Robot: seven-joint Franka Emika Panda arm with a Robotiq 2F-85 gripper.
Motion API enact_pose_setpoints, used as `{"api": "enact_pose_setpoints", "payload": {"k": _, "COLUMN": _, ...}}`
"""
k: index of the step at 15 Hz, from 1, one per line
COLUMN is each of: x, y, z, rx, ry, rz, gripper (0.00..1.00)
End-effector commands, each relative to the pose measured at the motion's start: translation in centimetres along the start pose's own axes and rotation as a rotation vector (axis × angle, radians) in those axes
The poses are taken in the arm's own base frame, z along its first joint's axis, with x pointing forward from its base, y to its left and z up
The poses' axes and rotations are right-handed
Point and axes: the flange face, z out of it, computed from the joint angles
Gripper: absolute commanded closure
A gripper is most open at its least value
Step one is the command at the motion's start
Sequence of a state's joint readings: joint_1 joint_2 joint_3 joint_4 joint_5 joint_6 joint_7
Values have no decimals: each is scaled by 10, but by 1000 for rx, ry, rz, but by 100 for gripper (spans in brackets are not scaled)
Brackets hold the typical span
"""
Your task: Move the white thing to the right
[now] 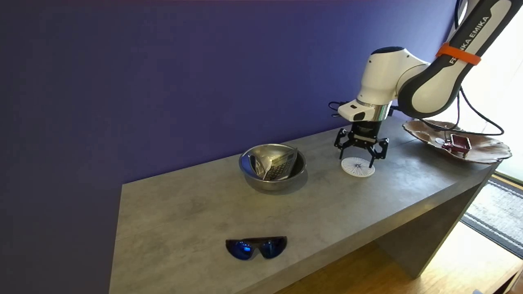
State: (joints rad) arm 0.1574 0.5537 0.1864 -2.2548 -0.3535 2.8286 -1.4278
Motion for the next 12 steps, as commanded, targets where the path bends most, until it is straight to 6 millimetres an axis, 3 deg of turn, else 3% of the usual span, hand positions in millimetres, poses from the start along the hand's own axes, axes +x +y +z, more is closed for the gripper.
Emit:
{"api": "enact_pose_setpoints", "payload": {"k": 1, "x": 55, "y": -15, "z": -22, "rx": -80, "ry": 105, "rz": -141, "gripper": 0}}
{"api": "enact_pose_setpoints", "payload": {"k": 6, "x": 135, "y": -54, "z": -41, "rx": -165, "ry": 291, "rz": -332, "gripper": 0}}
{"api": "enact_pose_setpoints", "payload": {"k": 9, "x": 147, "y": -83, "z": -62, "rx": -214, "ry": 277, "rz": -106, "gripper": 0}}
{"api": "enact_pose_setpoints", "payload": {"k": 12, "x": 147, "y": -121, "z": -62, "rx": -190, "ry": 264, "rz": 61, "gripper": 0}}
